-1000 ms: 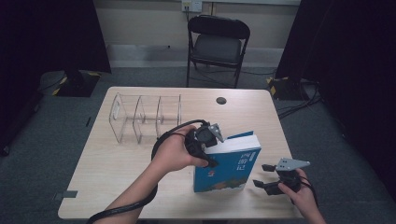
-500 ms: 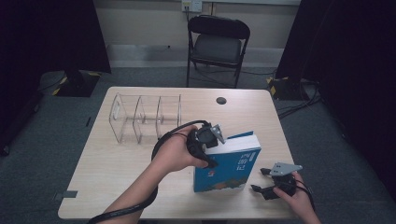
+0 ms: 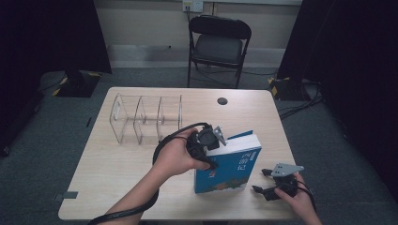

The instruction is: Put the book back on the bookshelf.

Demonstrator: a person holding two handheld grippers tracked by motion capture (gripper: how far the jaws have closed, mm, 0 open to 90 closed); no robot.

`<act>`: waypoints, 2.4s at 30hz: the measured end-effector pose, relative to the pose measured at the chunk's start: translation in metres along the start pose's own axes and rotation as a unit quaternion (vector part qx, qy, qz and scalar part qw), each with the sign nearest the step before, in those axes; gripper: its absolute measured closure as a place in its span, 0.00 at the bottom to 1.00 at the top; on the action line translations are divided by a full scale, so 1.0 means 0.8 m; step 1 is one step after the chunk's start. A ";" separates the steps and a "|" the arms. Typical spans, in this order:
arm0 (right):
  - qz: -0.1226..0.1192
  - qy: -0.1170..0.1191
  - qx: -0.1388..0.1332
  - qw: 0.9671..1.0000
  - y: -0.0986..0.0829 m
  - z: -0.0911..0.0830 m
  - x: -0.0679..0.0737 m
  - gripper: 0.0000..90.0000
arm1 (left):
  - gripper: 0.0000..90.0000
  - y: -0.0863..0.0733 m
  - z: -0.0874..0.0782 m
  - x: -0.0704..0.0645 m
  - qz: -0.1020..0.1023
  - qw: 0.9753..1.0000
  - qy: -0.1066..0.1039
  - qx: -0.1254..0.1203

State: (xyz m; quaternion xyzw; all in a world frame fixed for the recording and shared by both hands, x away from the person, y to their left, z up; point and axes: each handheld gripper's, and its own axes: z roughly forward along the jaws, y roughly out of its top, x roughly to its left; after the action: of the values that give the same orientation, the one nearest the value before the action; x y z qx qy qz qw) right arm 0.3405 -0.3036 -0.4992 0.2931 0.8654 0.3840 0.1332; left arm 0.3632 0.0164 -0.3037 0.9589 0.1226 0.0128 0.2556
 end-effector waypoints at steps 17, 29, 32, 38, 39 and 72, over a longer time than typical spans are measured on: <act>-0.001 0.004 0.000 1.000 0.000 0.000 0.000 0.22 | 0.69 -0.019 -0.023 0.017 -0.075 0.997 0.011 0.016; -0.001 0.002 0.002 1.000 0.000 -0.001 0.000 0.22 | 0.69 -0.036 -0.047 0.032 -0.108 0.993 0.037 0.026; -0.001 0.005 0.000 1.000 -0.001 -0.001 0.000 0.22 | 0.69 -0.040 -0.049 0.034 -0.115 0.992 0.042 0.028; -0.002 0.005 0.000 1.000 -0.001 -0.001 0.000 0.22 | 0.69 -0.046 -0.056 0.038 -0.131 0.990 0.039 0.029; -0.002 0.005 0.000 1.000 -0.001 -0.001 0.000 0.22 | 0.69 -0.046 -0.058 0.039 -0.133 0.990 0.039 0.030; -0.005 0.006 0.001 1.000 -0.003 -0.004 0.001 0.22 | 0.69 -0.089 -0.100 0.057 -0.209 0.976 0.063 0.004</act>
State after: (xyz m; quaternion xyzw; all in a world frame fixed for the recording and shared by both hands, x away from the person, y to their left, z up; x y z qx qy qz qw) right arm 0.3375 -0.3062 -0.4992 0.2861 0.8681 0.3845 0.1294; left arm 0.3839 0.1263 -0.2709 0.9104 0.3359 0.0192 0.2407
